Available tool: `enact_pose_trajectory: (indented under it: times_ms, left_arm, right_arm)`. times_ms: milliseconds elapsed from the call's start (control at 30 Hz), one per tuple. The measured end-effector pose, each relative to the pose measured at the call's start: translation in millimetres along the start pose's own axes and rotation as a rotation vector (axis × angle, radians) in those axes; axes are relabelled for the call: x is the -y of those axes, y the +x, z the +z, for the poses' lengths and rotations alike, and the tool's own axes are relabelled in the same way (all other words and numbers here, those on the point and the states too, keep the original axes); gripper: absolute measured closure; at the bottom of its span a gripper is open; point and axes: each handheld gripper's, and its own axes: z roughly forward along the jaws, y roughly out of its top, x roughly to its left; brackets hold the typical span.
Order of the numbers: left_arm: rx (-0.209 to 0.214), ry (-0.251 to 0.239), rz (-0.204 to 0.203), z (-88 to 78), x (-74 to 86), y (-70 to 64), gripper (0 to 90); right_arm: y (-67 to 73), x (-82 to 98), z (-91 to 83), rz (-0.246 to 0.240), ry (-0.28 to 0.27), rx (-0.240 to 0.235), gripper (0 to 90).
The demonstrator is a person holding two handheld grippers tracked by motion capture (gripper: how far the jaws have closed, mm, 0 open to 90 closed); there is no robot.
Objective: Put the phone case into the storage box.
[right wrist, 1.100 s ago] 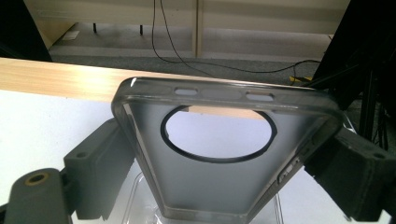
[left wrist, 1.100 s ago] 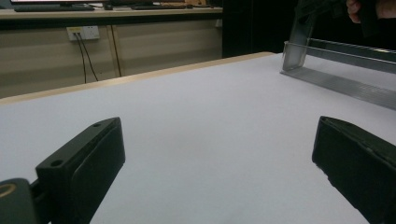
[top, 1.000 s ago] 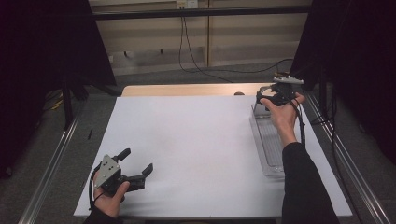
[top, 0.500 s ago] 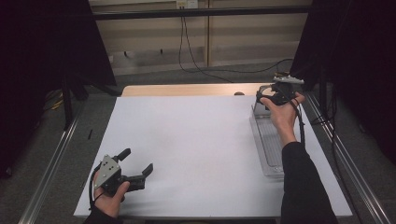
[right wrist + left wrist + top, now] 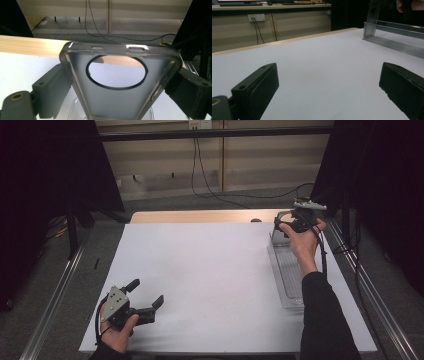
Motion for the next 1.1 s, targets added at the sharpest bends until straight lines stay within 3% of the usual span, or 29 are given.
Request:
enact_pose_trajectory:
  times_ms: [533,867,1100]
  left_arm:
    - [-0.002,0.002,0.004,0.1,0.0,-0.1,2.4]
    - [-0.013,-0.005,-0.008,0.0,0.3,-0.1,2.4]
    - [-0.008,0.01,0.003,0.4,0.4,0.3,2.4]
  right_arm:
    - [-1.5,-0.6,0.9,0.009,-0.024,-0.034,2.8]
    - [-4.6,-4.9,-1.3,0.028,-0.089,-0.081,1.1]
    - [-3.9,-11.0,-4.1,0.031,-0.12,-0.085,1.0]
